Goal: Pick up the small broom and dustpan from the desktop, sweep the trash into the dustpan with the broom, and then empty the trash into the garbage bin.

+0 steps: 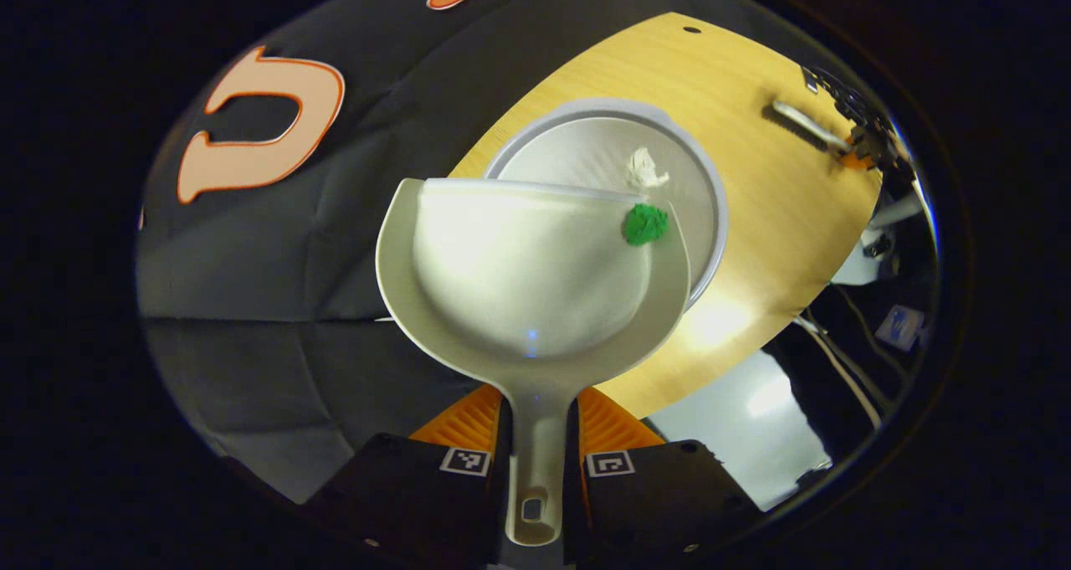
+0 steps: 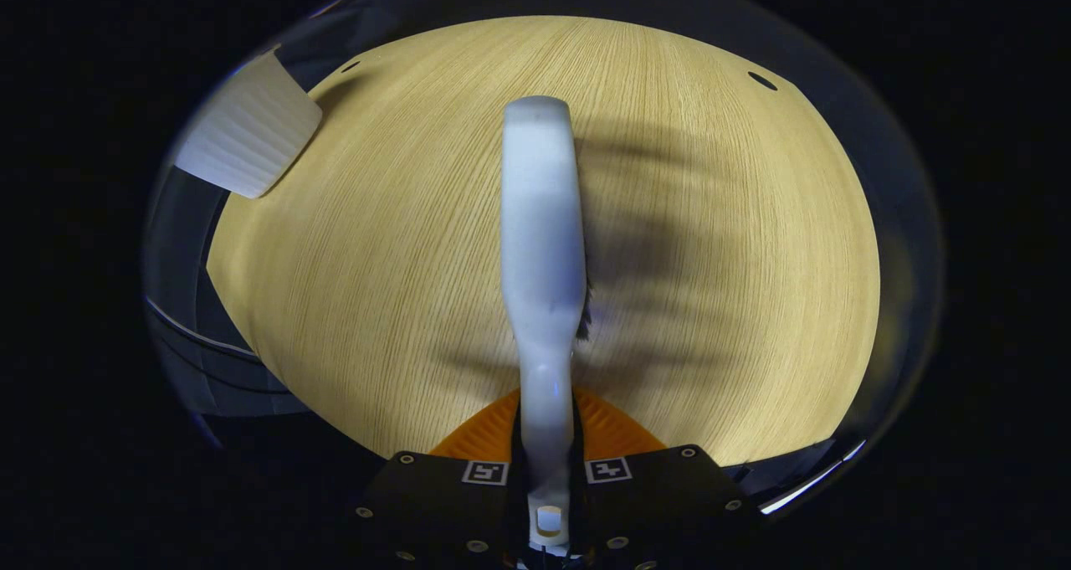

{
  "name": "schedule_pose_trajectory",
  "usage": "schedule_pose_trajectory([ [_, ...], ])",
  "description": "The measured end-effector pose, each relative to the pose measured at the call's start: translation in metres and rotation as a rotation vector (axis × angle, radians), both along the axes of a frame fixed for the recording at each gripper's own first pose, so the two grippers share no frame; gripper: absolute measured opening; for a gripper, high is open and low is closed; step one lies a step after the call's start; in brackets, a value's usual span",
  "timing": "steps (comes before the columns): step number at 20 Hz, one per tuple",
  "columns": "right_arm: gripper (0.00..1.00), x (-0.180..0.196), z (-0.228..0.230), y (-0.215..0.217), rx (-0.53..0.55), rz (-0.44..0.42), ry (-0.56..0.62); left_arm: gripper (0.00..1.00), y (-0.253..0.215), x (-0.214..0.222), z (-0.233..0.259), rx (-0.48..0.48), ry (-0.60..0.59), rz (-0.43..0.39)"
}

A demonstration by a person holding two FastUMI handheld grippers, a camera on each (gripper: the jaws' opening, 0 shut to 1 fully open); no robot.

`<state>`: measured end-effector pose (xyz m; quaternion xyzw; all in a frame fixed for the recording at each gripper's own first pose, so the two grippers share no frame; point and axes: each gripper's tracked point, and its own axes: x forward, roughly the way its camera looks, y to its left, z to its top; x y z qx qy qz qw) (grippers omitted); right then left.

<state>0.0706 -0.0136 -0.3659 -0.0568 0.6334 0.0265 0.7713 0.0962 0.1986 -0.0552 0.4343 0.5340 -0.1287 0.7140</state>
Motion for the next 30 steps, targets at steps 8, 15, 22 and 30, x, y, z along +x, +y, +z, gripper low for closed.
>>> schedule_pose_trajectory([
  [8, 0.18, -0.001, 0.002, 0.001, 0.006, -0.024, 0.003, 0.28, 0.000, 0.001, -0.008, -0.031, 0.013, 0.026],
  [15, 0.18, -0.002, 0.006, 0.001, 0.008, -0.062, 0.012, 0.27, -0.022, 0.005, 0.002, -0.307, -0.108, 0.177],
  [22, 0.18, -0.003, 0.007, 0.001, 0.010, -0.072, 0.010, 0.28, -0.107, 0.002, 0.015, -0.654, -0.157, 0.245],
  [30, 0.18, 0.002, 0.013, 0.003, 0.056, -0.099, -0.034, 0.27, -0.205, -0.017, 0.001, -0.783, -0.161, 0.166],
])
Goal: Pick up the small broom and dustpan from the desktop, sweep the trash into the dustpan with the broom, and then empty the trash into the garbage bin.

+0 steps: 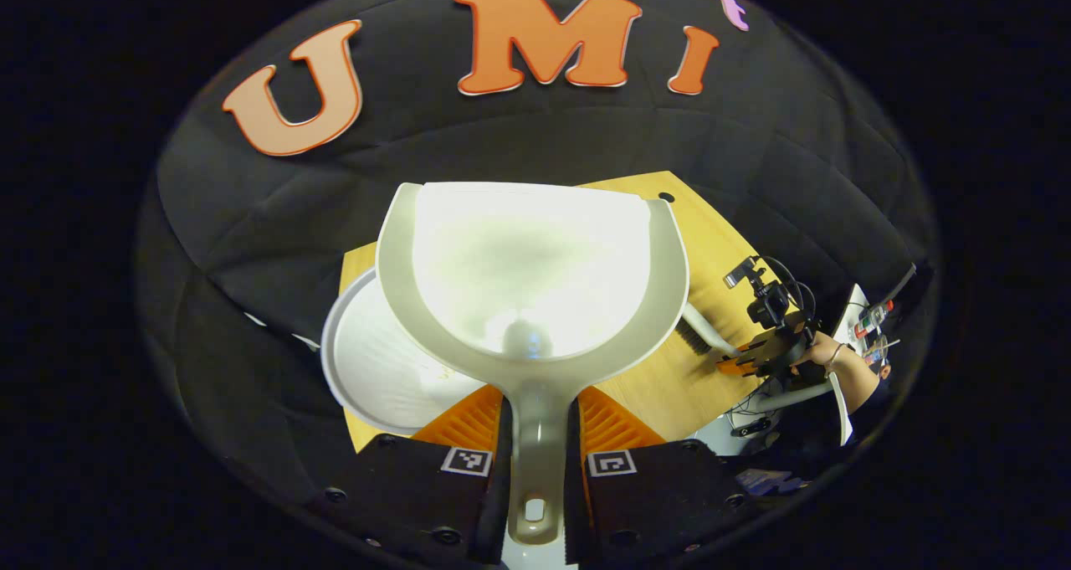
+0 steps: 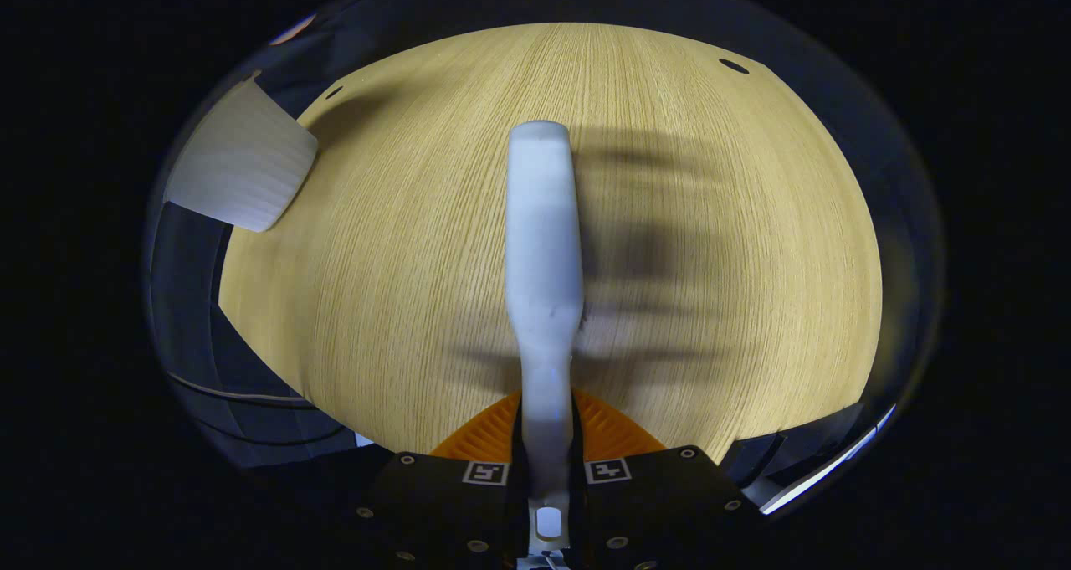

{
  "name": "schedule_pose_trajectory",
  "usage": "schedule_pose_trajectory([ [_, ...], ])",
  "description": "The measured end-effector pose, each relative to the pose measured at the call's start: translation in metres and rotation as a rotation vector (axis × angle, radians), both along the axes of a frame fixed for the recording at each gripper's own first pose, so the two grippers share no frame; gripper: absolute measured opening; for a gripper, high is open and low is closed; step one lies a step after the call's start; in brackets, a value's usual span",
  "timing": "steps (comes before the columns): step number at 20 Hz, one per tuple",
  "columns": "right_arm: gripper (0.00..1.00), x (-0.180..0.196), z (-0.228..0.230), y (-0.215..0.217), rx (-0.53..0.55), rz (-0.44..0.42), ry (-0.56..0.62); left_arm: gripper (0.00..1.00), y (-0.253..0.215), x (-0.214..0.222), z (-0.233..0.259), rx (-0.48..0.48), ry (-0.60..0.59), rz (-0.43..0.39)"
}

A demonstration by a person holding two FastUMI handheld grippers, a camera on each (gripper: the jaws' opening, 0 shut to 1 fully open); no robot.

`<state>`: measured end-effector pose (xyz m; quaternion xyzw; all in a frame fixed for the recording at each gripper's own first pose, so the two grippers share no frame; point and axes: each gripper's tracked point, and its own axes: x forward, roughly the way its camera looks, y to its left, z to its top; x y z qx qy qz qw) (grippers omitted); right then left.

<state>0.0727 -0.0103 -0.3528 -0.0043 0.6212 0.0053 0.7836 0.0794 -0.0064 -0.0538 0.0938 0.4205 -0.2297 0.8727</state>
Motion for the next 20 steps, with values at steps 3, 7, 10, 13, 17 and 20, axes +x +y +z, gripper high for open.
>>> schedule_pose_trajectory([
  [3, 0.18, 0.000, 0.003, 0.000, 0.016, -0.013, -0.019, 0.27, -0.037, -0.011, -0.019, -0.044, 0.041, -0.036],
  [7, 0.18, 0.002, 0.006, -0.006, 0.010, -0.031, -0.037, 0.27, -0.071, -0.027, -0.067, -0.074, 0.120, -0.044],
  [10, 0.18, 0.002, 0.007, -0.018, 0.007, -0.054, -0.045, 0.28, -0.088, -0.033, -0.112, -0.055, 0.159, 0.017],
  [13, 0.18, 0.005, 0.009, -0.027, 0.004, -0.058, -0.046, 0.27, -0.090, -0.035, -0.167, -0.008, 0.167, 0.095],
  [17, 0.18, 0.011, 0.009, -0.029, -0.010, -0.064, -0.053, 0.28, -0.088, -0.048, -0.218, -0.040, 0.243, 0.204],
  [20, 0.18, 0.013, 0.009, -0.028, -0.011, -0.064, -0.049, 0.28, -0.083, -0.049, -0.240, -0.029, 0.248, 0.258],
])
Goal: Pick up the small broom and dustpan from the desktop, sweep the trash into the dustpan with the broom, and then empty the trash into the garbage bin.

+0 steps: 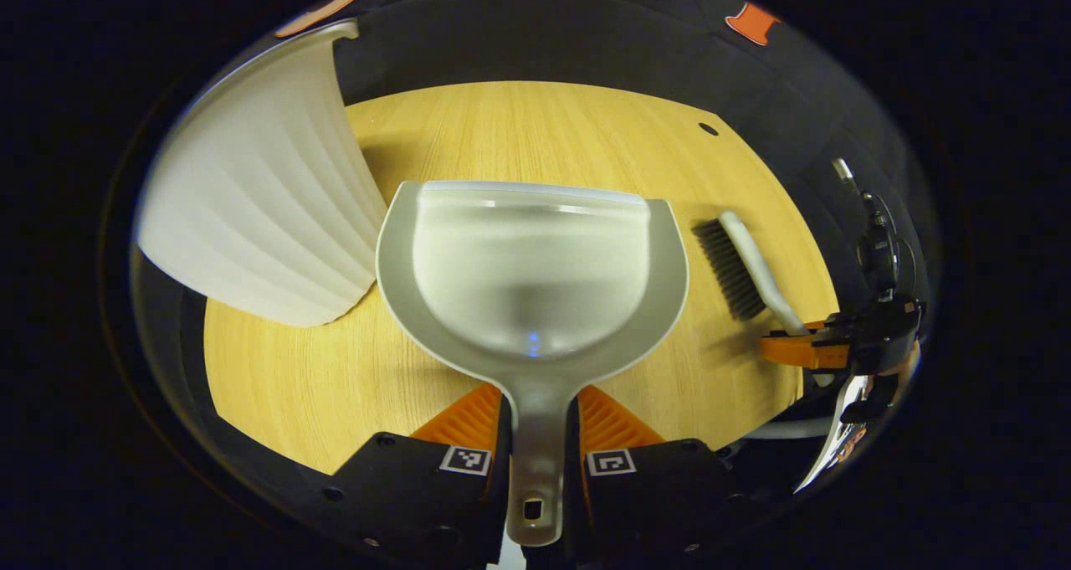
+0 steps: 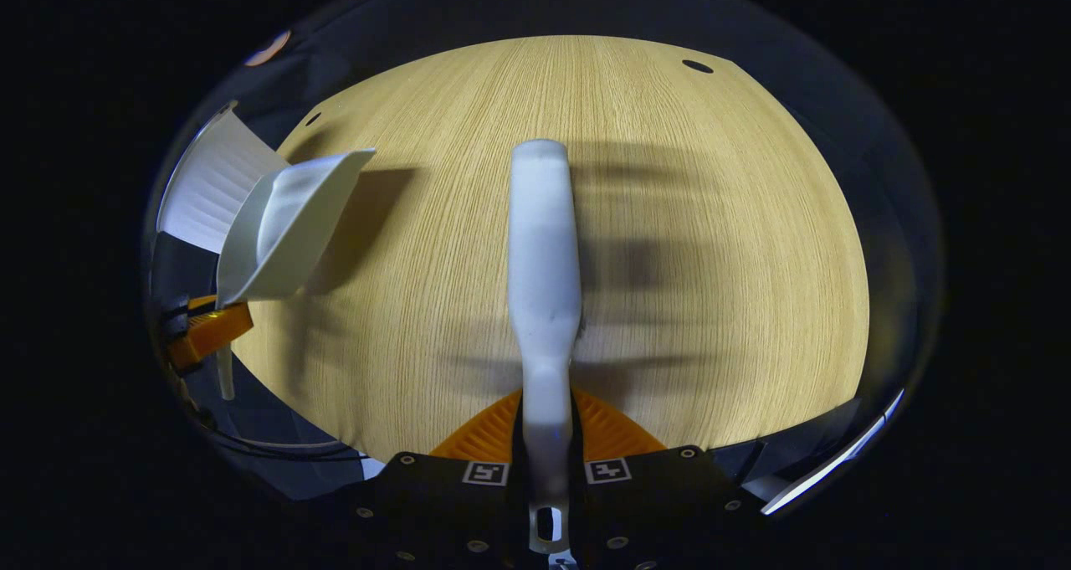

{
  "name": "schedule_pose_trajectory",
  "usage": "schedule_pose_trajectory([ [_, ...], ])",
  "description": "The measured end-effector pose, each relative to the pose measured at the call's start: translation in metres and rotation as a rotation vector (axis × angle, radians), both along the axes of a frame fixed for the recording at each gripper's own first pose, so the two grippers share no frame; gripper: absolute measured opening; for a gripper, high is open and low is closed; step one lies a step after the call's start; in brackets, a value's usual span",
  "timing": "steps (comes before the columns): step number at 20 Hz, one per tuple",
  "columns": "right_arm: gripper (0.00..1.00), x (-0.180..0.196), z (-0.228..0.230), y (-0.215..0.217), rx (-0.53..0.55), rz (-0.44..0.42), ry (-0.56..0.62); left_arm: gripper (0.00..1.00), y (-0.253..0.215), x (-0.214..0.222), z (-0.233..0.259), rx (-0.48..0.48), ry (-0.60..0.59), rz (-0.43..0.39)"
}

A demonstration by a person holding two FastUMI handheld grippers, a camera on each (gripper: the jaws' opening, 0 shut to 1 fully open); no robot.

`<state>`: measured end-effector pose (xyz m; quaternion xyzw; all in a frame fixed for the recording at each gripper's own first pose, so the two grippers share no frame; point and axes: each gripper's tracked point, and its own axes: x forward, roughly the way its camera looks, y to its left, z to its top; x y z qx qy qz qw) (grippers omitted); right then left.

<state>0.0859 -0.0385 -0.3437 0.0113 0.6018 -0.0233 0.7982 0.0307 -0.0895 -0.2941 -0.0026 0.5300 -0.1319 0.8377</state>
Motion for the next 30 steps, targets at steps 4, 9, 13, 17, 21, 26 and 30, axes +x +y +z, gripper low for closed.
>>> schedule_pose_trajectory([
  [4, 0.18, 0.002, 0.000, 0.000, -0.020, 0.015, 0.000, 0.28, -0.001, 0.001, -0.020, -0.014, 0.047, 0.062],
  [9, 0.21, 0.002, -0.005, -0.002, -0.042, 0.034, 0.005, 0.28, -0.005, 0.007, -0.016, 0.000, 0.098, 0.076],
  [13, 0.23, 0.001, -0.008, -0.002, -0.066, 0.063, 0.016, 0.28, -0.013, 0.026, 0.000, 0.006, 0.096, 0.060],
  [17, 0.26, 0.005, -0.011, 0.007, -0.051, 0.100, -0.005, 0.33, -0.022, 0.055, 0.016, -0.008, 0.095, 0.057],
  [21, 0.59, 0.005, -0.011, 0.017, -0.018, 0.115, -0.023, 0.52, -0.037, 0.095, 0.038, -0.034, 0.081, 0.054],
  [26, 0.97, 0.024, 0.007, 0.017, 0.024, 0.022, -0.139, 0.90, -0.054, 0.161, 0.073, -0.023, 0.036, 0.053],
  [30, 0.96, 0.038, 0.063, 0.015, 0.034, -0.014, -0.311, 0.93, -0.069, 0.229, 0.137, -0.045, -0.087, 0.030],
])
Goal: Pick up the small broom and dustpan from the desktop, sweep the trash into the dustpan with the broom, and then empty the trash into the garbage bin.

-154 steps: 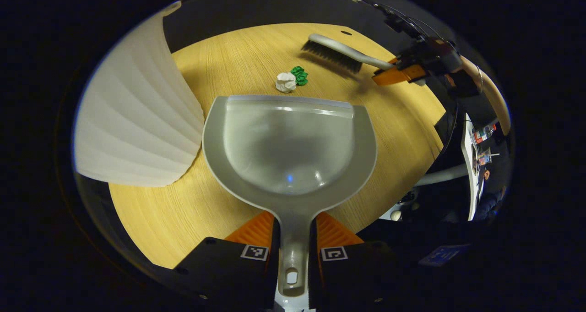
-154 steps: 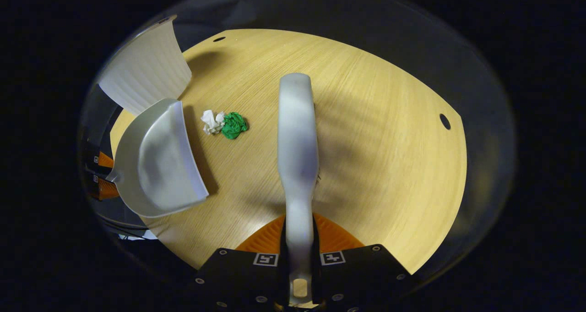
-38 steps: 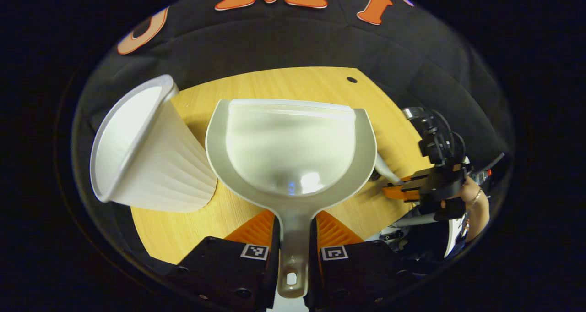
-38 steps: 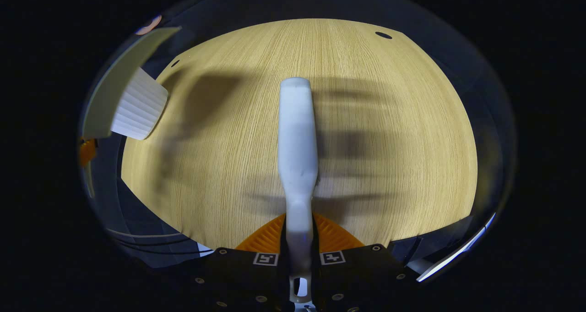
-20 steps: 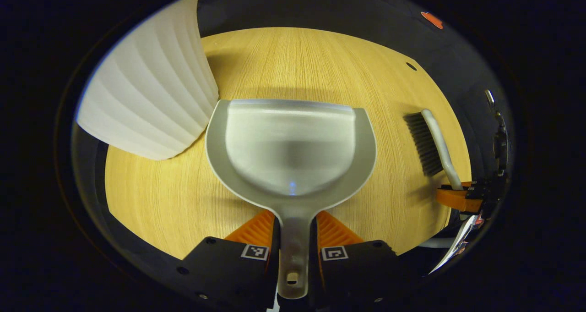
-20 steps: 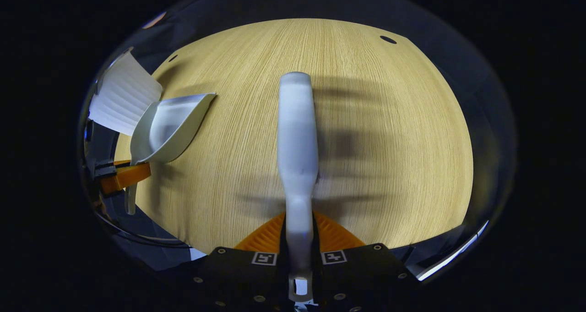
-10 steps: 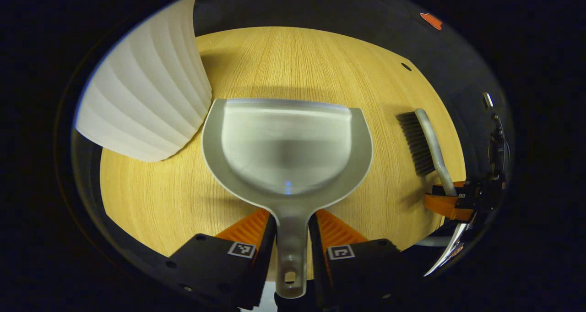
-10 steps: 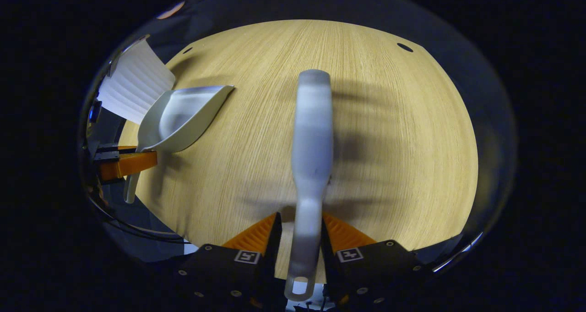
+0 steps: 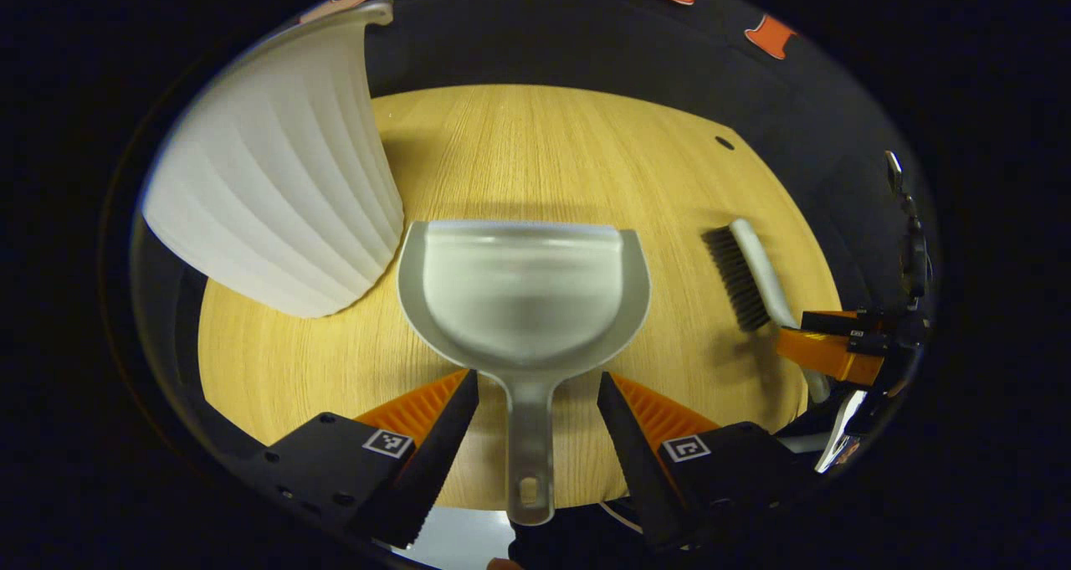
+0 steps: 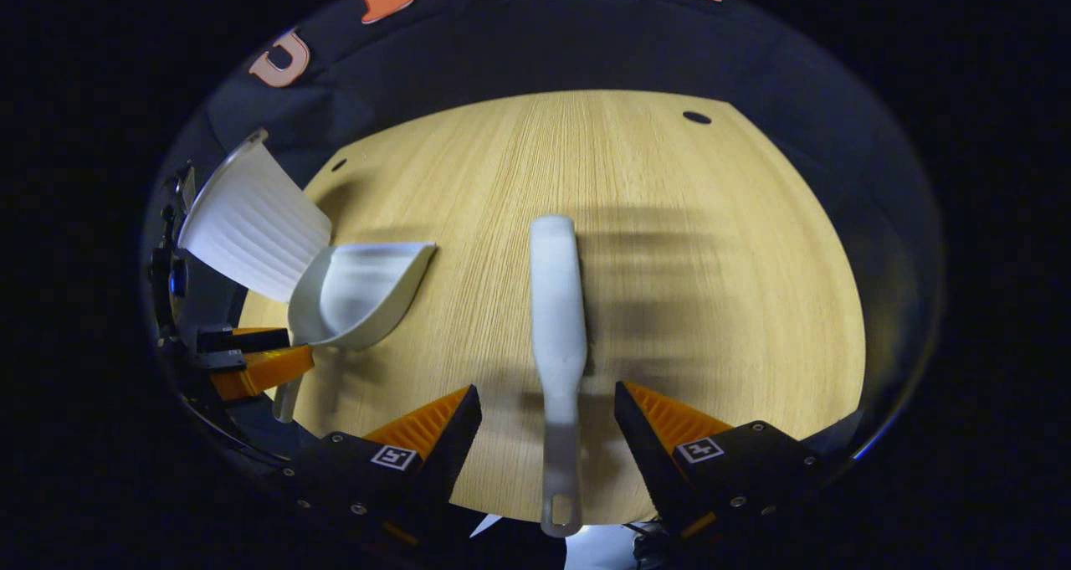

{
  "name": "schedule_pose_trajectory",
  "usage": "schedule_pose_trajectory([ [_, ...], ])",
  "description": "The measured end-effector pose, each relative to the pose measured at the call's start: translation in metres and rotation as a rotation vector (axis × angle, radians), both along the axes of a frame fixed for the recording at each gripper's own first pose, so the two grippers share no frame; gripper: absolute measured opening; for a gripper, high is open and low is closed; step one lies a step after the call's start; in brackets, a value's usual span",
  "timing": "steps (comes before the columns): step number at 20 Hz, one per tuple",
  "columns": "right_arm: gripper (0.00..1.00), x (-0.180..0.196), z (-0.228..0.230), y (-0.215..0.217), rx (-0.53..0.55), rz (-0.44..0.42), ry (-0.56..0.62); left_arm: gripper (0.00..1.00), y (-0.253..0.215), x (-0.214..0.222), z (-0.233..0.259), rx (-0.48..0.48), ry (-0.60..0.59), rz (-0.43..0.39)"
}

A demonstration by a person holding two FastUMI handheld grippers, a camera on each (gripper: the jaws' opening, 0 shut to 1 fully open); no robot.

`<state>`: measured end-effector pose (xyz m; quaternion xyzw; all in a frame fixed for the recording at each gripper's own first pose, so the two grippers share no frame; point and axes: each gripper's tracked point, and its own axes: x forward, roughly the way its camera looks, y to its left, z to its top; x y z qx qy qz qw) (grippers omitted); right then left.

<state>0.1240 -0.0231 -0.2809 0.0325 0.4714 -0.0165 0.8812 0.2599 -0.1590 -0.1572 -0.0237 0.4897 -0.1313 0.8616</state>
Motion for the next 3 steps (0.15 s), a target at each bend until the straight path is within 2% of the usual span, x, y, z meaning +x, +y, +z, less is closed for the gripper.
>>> schedule_pose_trajectory([
  [1, 0.96, 0.003, 0.016, 0.001, 0.005, -0.010, -0.043, 0.94, -0.003, 0.023, 0.023, 0.005, -0.051, -0.004],
  [2, 0.96, 0.005, 0.035, 0.004, 0.018, -0.012, -0.093, 0.95, 0.003, -0.033, 0.056, 0.005, -0.110, -0.006],
  [3, 0.97, 0.009, 0.056, 0.008, 0.028, -0.011, -0.146, 0.95, 0.013, -0.025, 0.077, 0.000, -0.171, -0.007],
])
